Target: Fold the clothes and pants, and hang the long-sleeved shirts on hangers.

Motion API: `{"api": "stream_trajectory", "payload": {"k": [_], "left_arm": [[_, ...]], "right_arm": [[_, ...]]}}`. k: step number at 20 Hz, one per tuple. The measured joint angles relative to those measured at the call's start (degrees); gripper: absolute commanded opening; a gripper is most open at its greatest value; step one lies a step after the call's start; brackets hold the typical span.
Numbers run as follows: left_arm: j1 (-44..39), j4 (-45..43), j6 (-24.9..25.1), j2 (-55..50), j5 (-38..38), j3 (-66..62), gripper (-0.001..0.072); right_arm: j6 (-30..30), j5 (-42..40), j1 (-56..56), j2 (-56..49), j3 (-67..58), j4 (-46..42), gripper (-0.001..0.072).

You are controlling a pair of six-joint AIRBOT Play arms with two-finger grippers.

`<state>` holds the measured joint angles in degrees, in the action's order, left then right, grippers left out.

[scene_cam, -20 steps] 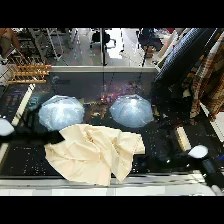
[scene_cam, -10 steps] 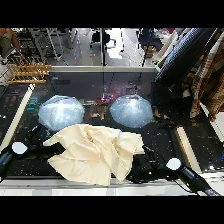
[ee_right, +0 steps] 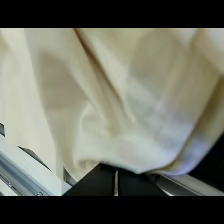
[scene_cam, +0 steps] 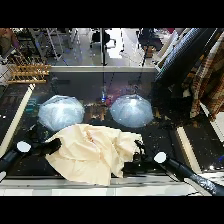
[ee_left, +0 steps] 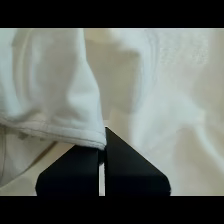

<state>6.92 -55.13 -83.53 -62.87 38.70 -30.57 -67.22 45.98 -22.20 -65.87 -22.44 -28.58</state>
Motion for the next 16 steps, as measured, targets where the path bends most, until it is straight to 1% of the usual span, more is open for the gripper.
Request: {"api": "stream_trajectory", "payload": {"k": [1, 2, 3, 6, 8, 9, 10, 12, 14, 16], "left_arm": [[0.3, 1.3, 2.1, 0.5, 1.1, -0.6, 0.0003], [1.1, 2.9, 4.6, 1.6, 3.2, -1.9, 0.0003], [2.3, 4.3, 7.0, 3.1, 5.9, -3.9, 0.0002], [9.0, 11.2, 13.2, 9.0, 17.0, -14.6, 0.0003], [15.9, 20.0, 15.9, 13.1, 23.4, -23.6, 0.0004], [19.7, 25.8, 16.8, 15.0, 25.4, -27.8, 0.0003], [23.9, 33.6, 17.5, 16.9, 27.1, -32.0, 0.0003], [31.6, 51.9, 19.0, 19.9, 29.2, -38.4, 0.0005], [37.6, 72.6, 21.4, 22.3, 30.3, -42.3, 0.0005], [41.6, 90.5, 24.2, 24.0, 30.8, -44.3, 0.0005]], "right_arm": [[-0.1, 0.7, -0.1, 0.6, -1.7, -1.3, 0.0014], [-0.7, 2.3, 0.1, 2.0, -3.6, -4.2, 0.0013], [-2.6, 4.7, 0.6, 4.4, -6.1, -8.5, 0.0013], [-9.9, 14.5, 3.5, 15.1, -16.3, -26.9, 0.0012], [-13.1, 20.1, 6.5, 24.2, -25.5, -37.5, 0.0012], [-14.1, 21.9, 8.0, 29.1, -30.7, -41.2, 0.0012], [-14.8, 23.0, 9.2, 33.4, -35.4, -43.7, 0.0012], [-15.9, 22.8, 11.1, 41.1, -44.7, -47.4, 0.0012], [-16.4, 19.7, 12.1, 47.0, -52.3, -49.1, 0.0012], [-16.8, 14.9, 12.7, 50.2, -58.0, -50.7, 0.0012]]}}
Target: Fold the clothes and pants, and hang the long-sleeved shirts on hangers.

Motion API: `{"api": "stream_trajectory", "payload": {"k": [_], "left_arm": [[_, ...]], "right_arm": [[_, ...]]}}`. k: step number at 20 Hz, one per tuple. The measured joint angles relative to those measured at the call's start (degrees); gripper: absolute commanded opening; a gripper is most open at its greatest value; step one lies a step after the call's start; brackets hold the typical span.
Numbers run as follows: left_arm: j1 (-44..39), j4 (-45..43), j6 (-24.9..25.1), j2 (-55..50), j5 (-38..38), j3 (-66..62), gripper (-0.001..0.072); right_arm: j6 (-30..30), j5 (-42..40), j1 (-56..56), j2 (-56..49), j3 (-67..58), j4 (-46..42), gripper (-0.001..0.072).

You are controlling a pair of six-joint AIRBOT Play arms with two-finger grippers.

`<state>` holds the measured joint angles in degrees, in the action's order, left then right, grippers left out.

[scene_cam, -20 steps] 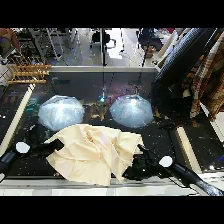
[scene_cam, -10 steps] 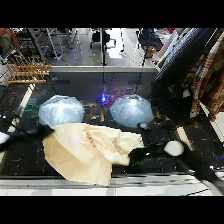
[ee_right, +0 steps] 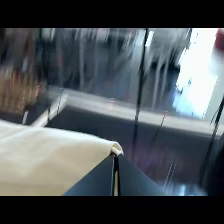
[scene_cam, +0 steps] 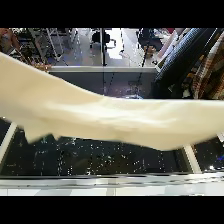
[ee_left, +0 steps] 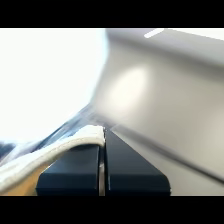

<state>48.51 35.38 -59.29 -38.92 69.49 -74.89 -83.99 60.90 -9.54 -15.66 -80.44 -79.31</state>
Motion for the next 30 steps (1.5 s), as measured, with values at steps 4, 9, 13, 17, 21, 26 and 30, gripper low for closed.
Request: {"api": "stream_trajectory", "payload": {"k": [4, 9, 13, 17, 21, 26, 30], "left_arm": [[3.1, 6.8, 3.0, 0.4, -0.8, -1.5, 0.0005], [-4.8, -23.6, 3.3, -6.3, -4.2, 0.9, 0.0005], [-20.0, -41.3, 3.4, -22.8, -15.8, 5.1, 0.0004], [-28.2, -46.9, 4.3, -45.8, -24.7, -2.3, 0.0607], [-28.0, -49.5, 4.0, -60.2, -21.0, -12.9, 0.0474], [-21.9, -75.8, -9.6, -62.4, -0.6, -14.9, 0.0463], [-19.8, -93.2, -14.9, -53.9, 5.5, 1.6, 0.0563]], "right_arm": [[0.5, -8.5, 0.4, -1.8, -4.8, -3.6, 0.0012], [0.9, -8.8, 0.5, -20.9, -3.4, -9.2, 0.0013], [0.9, -15.1, 1.9, -44.1, -1.5, -11.6, 0.0013], [-1.2, -31.9, 5.1, -65.6, -3.1, -9.8, 0.0444], [-2.0, -35.0, 8.5, -77.7, -8.4, -5.7, 0.056], [0.5, -11.1, 18.8, -78.6, -7.7, 1.9, 0.0497], [10.6, 2.9, 27.9, -70.7, 11.5, 14.6, 0.0526]]}}
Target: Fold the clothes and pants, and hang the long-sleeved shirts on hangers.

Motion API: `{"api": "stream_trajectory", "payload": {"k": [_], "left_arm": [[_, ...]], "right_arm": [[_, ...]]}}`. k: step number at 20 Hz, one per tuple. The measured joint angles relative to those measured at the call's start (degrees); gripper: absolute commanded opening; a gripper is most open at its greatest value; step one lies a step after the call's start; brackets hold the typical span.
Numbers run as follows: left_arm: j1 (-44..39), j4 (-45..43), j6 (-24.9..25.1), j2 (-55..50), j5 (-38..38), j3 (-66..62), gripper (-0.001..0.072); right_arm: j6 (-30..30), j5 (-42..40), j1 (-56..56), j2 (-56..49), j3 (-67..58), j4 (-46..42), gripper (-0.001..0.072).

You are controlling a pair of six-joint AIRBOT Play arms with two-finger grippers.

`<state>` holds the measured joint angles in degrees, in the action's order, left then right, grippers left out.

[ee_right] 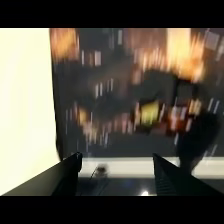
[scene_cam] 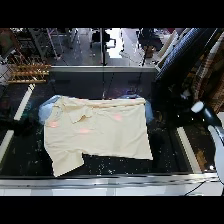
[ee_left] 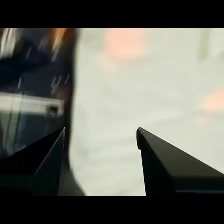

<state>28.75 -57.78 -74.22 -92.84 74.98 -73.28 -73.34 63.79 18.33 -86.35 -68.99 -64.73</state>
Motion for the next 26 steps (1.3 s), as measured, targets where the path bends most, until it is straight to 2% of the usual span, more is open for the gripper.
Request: {"api": "stream_trajectory", "payload": {"k": [1, 4, 7, 8, 10, 11, 12, 13, 17, 20, 22, 26], "left_arm": [[0.2, -1.1, 0.2, 3.3, -0.7, 6.0, 0.061], [0.5, -1.8, 2.6, 11.1, -5.5, 20.7, 0.0607], [0.1, 0.0, 5.0, 14.8, -9.1, 28.2, 0.0605], [-0.3, 0.8, 5.5, 15.4, -9.8, 29.5, 0.0572], [-1.5, 1.6, 6.1, 16.2, -11.6, 31.3, 0.0385], [-2.2, 1.6, 6.3, 16.3, -12.5, 31.8, 0.0255], [-3.1, 1.3, 6.3, 16.4, -13.7, 32.2, 0.0057], [-4.0, 1.1, 6.3, 16.5, -15.0, 32.5, 0.0005], [-6.3, 1.8, 6.4, 17.4, -15.9, 32.2, 0.0003], [-4.1, 3.6, 9.5, 21.0, -10.8, 28.2, 0.0002], [-1.0, 7.6, 12.2, 24.9, -6.0, 23.9, 0.0002], [7.2, 21.4, 16.2, 35.9, 2.7, 14.3, 0.0001]], "right_arm": [[3.3, 1.9, 2.1, 2.4, 6.3, 2.7, 0.0525], [11.1, 5.0, 6.3, 6.8, 20.3, 8.8, 0.0515], [16.8, 7.0, 7.5, 8.4, 27.6, 14.3, 0.0501], [17.8, 7.2, 7.2, 8.5, 28.8, 15.4, 0.0472], [19.5, 7.9, 5.6, 8.8, 30.5, 16.8, 0.0432], [19.7, 7.5, 4.3, 8.9, 31.0, 17.4, 0.0393], [19.7, 7.1, 2.8, 8.9, 31.4, 17.7, 0.0249], [19.6, 6.4, 1.2, 8.7, 31.7, 18.2, 0.0024], [18.8, 5.7, -2.5, 10.1, 32.0, 19.5, 0.0014], [18.6, 8.2, -2.3, 17.4, 29.6, 20.0, 0.0014], [17.9, 11.0, -2.1, 24.8, 25.7, 20.0, 0.0014], [16.4, 13.9, -1.9, 39.7, 13.2, 19.8, 0.0014]]}}
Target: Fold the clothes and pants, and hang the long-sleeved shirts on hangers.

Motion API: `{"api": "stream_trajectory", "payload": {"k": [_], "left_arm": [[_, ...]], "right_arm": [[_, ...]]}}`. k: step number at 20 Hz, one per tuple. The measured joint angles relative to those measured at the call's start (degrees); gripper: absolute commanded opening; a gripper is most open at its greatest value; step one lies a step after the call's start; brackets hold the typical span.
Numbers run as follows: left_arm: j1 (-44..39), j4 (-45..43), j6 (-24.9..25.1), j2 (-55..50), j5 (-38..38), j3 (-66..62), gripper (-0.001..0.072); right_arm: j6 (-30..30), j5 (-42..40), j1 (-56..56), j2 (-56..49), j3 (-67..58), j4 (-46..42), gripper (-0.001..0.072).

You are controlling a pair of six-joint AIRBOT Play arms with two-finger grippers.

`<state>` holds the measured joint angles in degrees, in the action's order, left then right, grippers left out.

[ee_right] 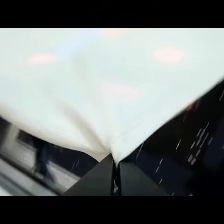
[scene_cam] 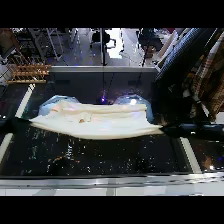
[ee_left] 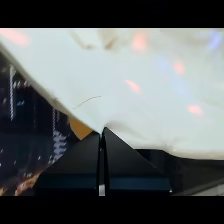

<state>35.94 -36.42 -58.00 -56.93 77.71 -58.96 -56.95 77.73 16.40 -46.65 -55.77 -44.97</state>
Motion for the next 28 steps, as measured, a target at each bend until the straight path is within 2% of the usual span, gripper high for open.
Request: {"api": "stream_trajectory", "payload": {"k": [3, 6, 8, 10, 12, 14, 15, 19, 21, 24, 28], "left_arm": [[5.3, 14.6, 1.3, 7.0, 3.3, -5.1, 0.0002], [10.1, 42.7, 3.4, 10.7, 3.9, -10.1, 0.0001], [12.9, 62.8, 5.9, 12.3, 0.9, -13.5, 0.0002], [15.2, 78.3, 9.0, 13.7, -3.9, -17.0, 0.0002], [16.8, 86.5, 11.3, 14.5, -8.5, -20.7, 0.0002], [17.6, 85.3, 12.1, 14.6, -11.4, -23.3, 0.0002], [17.7, 80.8, 11.5, 14.6, -12.3, -24.0, 0.0003], [13.2, 52.7, 5.7, 14.1, -12.7, -20.2, 0.0003], [7.6, 42.1, 5.5, 13.7, -13.1, -13.4, 0.0003], [-1.9, 32.7, 9.4, 11.2, -20.2, -1.0, 0.0003], [-14.9, 28.6, 18.5, -0.9, -40.2, 8.8, 0.0003]], "right_arm": [[-1.1, 0.0, 0.0, 7.3, -12.2, -0.3, 0.0015], [-1.7, -4.7, 0.0, 11.1, -26.6, -2.5, 0.0015], [-2.0, -10.2, 0.0, 12.1, -35.8, -5.0, 0.0015], [-2.0, -16.4, 0.0, 12.4, -43.3, -7.2, 0.0015], [-2.1, -21.5, 0.0, 12.2, -48.5, -9.2, 0.0015], [-2.2, -23.7, 0.0, 11.3, -51.3, -10.1, 0.0015], [-2.6, -23.5, 0.0, 10.4, -51.9, -10.4, 0.0015], [-5.7, -13.0, 0.0, 3.0, -50.7, -11.1, 0.0015], [-7.0, -7.1, 0.0, -2.7, -47.0, -9.7, 0.0015], [-7.8, -4.2, 0.0, -13.0, -38.7, -7.8, 0.0015], [-7.6, -13.5, -1.6, -28.9, -30.1, -6.7, 0.0015]]}}
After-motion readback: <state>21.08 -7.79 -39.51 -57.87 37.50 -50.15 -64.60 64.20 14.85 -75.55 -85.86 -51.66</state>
